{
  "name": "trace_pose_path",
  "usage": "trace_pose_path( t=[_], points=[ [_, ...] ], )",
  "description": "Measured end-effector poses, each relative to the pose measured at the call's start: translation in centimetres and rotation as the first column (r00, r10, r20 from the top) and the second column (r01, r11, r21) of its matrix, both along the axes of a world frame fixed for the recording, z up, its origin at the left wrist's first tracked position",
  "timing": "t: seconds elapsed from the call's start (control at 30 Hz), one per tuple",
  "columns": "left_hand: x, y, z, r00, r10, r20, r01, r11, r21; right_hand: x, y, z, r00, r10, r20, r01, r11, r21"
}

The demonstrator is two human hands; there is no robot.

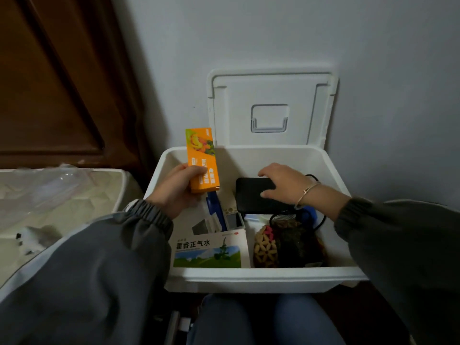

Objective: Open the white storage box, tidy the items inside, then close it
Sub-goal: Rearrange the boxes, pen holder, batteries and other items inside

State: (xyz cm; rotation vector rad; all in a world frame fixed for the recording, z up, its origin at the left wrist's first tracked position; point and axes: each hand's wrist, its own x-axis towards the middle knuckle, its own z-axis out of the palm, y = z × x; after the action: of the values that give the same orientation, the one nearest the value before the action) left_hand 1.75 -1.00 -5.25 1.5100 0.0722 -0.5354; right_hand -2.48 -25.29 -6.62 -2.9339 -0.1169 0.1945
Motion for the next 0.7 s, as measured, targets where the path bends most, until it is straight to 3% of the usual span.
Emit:
trace_pose_path(
  t=[0.17,0.43,0.7],
  points=[
    [0.1,0.3,0.0,0.998,0.023,-0.066,-0.029,0.995,-0.093,3.6,0.2,-2.3,0.971,-0.030,-0.236,0.007,0.995,-0.096],
    [0.5,0.3,-0.3,0.995,0.076,-0.065,-0.083,0.989,-0.120,4.5,0.2,-2.9,0.976,0.004,-0.220,-0.067,0.957,-0.282],
    [0.5,0.1,-1.2,0.995,0.095,-0.040,-0.100,0.983,-0.153,3.3,-0.6,-2.4,0.989,0.017,-0.146,-0.019,1.000,-0.014]
  ],
)
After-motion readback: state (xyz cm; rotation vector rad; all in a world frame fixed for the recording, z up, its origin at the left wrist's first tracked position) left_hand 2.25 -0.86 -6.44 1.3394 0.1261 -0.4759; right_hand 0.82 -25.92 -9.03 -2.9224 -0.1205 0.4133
